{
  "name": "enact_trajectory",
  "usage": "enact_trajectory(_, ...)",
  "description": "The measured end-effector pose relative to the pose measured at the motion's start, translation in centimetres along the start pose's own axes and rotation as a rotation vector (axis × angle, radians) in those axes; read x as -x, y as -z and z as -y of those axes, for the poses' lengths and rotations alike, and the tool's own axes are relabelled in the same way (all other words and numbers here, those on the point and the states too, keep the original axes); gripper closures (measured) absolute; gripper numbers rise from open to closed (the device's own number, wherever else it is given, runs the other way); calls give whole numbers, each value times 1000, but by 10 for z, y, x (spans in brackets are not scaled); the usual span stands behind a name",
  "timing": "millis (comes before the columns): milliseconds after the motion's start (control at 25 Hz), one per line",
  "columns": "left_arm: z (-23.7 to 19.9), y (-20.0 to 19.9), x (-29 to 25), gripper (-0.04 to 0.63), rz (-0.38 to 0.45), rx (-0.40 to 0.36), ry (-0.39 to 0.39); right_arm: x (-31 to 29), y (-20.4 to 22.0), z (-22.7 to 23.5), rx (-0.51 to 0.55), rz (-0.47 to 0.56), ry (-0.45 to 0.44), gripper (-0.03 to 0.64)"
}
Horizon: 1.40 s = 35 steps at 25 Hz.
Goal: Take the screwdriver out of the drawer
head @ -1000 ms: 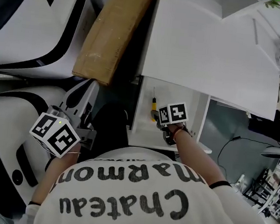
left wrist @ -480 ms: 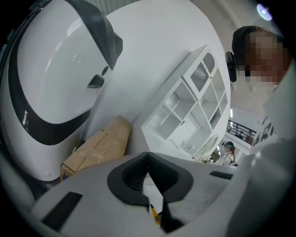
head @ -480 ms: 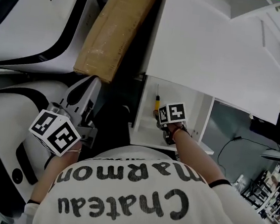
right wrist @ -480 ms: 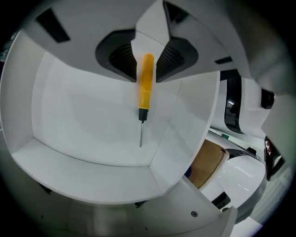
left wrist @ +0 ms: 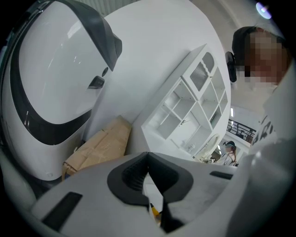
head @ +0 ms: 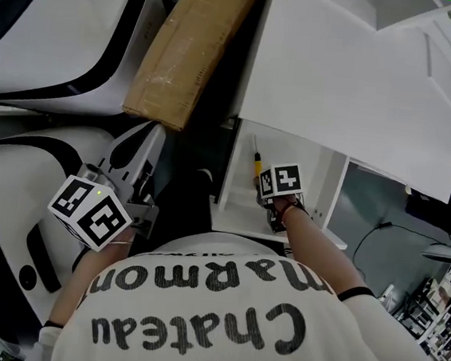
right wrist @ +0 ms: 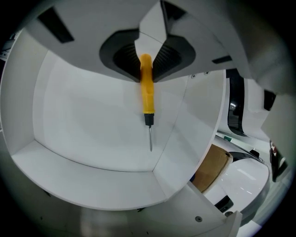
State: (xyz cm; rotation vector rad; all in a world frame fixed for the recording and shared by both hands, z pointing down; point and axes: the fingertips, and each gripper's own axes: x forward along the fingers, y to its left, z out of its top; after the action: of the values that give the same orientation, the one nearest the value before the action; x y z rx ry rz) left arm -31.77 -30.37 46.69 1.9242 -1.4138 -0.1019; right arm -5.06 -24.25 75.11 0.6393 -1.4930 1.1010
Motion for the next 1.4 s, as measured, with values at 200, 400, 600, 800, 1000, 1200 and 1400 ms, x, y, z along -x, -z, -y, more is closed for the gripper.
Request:
enact_trajectory(200, 3, 3, 1, 572, 1, -1, 7, 0, -2, -2, -5, 7, -11, 531)
enact_trajectory(400, 12, 5, 4, 572, 3, -1, 17, 9, -1, -5, -13, 22, -34, 534)
enact_trajectory(600, 23, 6, 10, 572, 18, -6, 32, 18, 4, -4, -21, 20, -34, 536)
enact_trajectory(800, 31, 8, 18, 572, 37, -11, 49, 28, 9, -5, -62, 18, -36, 537)
enact_trajectory(1000, 41, 8, 25, 572, 58, -13, 76, 44, 8, -15, -65, 61, -43, 537)
enact_trajectory(1200, 56, -2, 25, 572, 73, -34, 117, 67, 5, -29, -60, 117, -49, 537)
enact_trajectory(1400, 72, -13, 16, 572, 76, -59, 166, 90, 4, -42, -65, 168, -84, 537)
